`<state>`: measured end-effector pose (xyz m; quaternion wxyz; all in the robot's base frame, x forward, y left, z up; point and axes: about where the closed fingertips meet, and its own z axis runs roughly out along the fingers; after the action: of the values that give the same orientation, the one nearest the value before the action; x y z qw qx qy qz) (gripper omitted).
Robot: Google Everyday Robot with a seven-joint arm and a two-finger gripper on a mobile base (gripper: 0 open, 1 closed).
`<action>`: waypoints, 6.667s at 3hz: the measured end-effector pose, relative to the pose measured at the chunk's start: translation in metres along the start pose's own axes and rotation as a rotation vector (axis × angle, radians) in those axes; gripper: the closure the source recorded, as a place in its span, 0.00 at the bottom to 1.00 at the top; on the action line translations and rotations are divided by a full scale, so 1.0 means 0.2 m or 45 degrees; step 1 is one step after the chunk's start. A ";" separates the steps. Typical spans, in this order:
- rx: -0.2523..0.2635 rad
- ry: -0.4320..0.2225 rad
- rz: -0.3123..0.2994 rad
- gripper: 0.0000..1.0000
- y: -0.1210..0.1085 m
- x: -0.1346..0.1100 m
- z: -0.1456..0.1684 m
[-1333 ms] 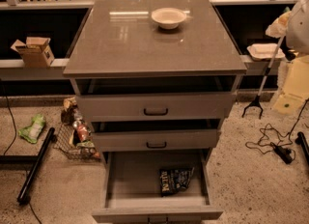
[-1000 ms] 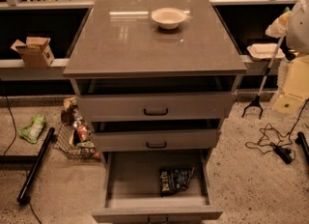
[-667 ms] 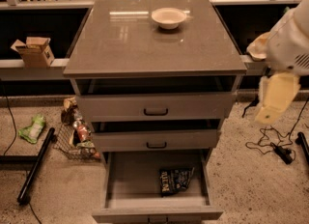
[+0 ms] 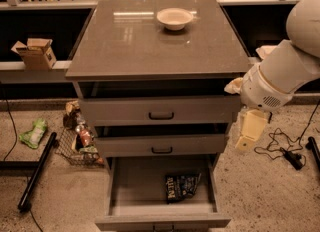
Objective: Pick blue chip bag from bottom drawer and place on counter
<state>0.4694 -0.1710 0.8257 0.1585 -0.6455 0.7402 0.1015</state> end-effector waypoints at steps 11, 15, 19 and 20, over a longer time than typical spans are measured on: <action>-0.090 -0.178 -0.154 0.00 -0.23 0.86 1.57; -0.082 -0.158 -0.120 0.00 -0.23 0.98 1.93; -0.067 -0.151 -0.119 0.00 -0.31 1.14 2.59; -0.067 -0.151 -0.119 0.00 -0.31 1.14 2.59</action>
Offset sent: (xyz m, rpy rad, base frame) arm 0.0126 -0.0148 -0.0434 -0.0255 0.0175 0.0038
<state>0.5584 -0.2066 0.2640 0.1895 -0.6762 0.6956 0.1516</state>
